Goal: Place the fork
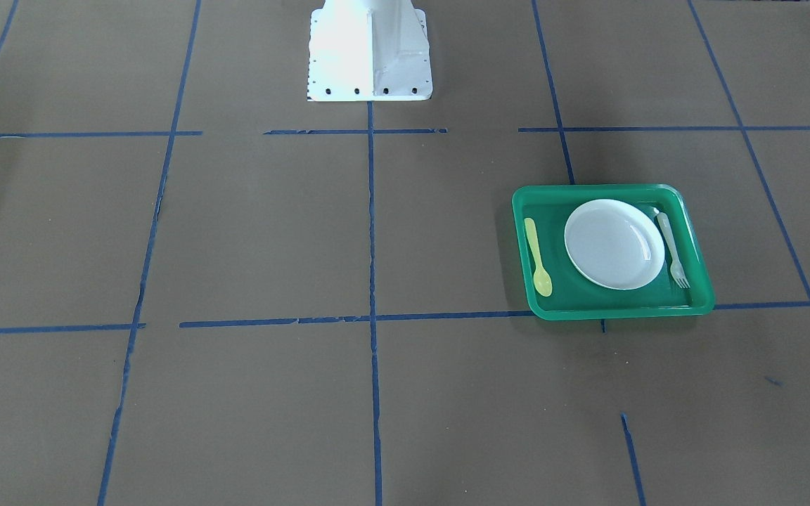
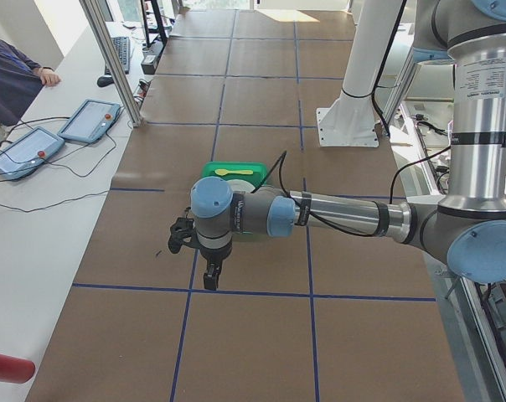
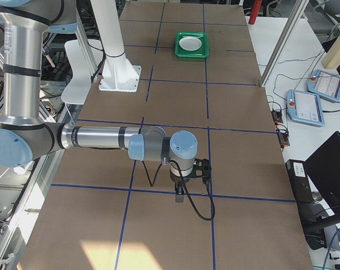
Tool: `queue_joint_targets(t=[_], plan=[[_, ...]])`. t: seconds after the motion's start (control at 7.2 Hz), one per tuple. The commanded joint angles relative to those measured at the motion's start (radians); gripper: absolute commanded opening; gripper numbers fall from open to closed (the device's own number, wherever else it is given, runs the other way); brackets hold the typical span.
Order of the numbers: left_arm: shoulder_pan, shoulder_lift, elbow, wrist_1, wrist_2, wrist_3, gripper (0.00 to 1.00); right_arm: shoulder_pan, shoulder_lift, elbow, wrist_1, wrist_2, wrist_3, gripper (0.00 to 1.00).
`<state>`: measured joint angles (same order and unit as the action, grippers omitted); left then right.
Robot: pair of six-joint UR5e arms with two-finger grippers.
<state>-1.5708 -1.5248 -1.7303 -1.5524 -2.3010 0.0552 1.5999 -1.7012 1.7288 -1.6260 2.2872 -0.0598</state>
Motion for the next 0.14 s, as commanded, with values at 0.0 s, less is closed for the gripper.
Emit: queue_joint_targets(t=[0.0], plan=[[0.0, 0.0, -0.008, 0.0, 0.0, 0.0, 1.0, 0.0, 0.0, 0.0, 0.0, 0.0, 0.0, 1.0]])
